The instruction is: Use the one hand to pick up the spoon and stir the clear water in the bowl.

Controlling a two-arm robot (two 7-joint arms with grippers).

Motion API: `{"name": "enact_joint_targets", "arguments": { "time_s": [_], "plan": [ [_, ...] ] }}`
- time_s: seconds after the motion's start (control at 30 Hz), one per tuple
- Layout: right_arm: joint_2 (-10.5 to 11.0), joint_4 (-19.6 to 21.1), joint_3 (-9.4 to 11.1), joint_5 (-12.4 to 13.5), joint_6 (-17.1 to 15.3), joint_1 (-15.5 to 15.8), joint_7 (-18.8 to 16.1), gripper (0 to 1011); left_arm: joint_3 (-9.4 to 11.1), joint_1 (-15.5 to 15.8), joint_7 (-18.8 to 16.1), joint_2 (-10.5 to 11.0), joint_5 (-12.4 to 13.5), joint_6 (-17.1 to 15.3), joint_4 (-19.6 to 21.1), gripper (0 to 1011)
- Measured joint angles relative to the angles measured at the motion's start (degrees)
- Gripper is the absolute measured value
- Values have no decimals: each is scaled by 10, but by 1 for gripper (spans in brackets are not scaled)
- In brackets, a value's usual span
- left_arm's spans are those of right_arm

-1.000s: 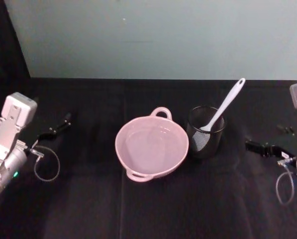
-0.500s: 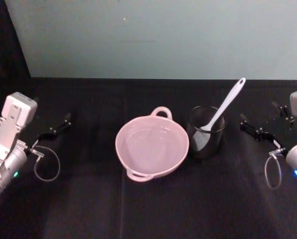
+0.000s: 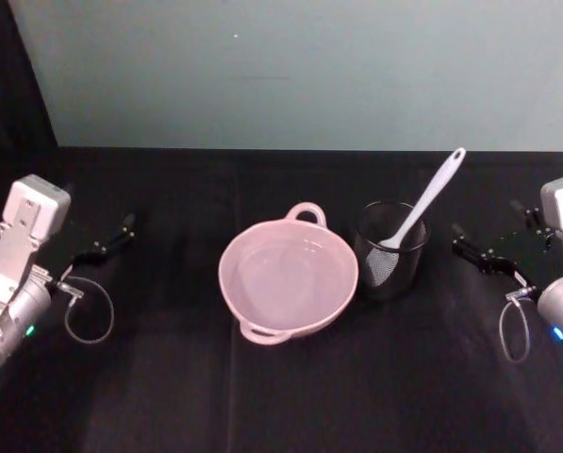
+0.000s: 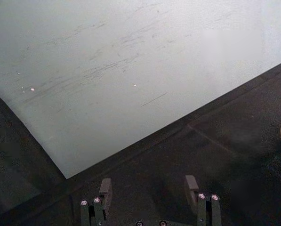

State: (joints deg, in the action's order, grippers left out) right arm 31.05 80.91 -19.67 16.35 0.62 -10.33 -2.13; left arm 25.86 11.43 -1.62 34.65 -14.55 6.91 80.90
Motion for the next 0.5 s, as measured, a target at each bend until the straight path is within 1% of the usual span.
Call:
{"name": "enact_joint_targets", "arguments": {
  "time_s": [0.5],
  "plan": [
    [1, 2, 0, 1, 1, 1, 0, 1002, 0, 0, 0, 0, 0, 0, 0, 1011]
  ]
}}
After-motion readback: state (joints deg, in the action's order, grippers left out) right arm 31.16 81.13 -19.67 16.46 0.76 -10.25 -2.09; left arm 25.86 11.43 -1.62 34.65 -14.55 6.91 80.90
